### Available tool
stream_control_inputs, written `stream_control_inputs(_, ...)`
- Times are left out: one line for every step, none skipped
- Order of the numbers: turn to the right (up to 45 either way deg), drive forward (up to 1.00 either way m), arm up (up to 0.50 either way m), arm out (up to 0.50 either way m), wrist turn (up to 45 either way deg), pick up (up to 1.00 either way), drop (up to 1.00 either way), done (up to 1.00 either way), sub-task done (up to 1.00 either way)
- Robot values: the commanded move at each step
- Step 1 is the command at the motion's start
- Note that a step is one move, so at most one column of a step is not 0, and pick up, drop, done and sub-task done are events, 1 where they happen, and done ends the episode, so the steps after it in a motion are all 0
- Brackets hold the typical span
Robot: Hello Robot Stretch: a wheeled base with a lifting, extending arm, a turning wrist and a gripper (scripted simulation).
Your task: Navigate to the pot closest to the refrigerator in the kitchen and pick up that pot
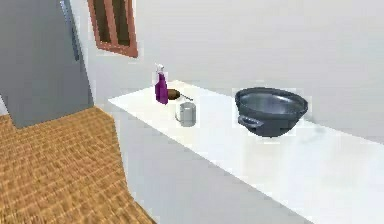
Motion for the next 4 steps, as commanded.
stream_control_inputs(-45.0, 0.00, 0.00, 0.00, 0.0, 0.00, 0.00, 0.00, 0.00)
stream_control_inputs(-21.0, 0.00, 0.00, 0.00, 0.0, 0.00, 0.00, 0.00, 0.00)
stream_control_inputs(0.0, 0.00, 0.50, 0.00, 0.0, 0.00, 0.00, 0.00, 0.00)
stream_control_inputs(0.0, 0.00, 0.38, 0.00, 0.0, 0.00, 0.00, 0.00, 0.00)
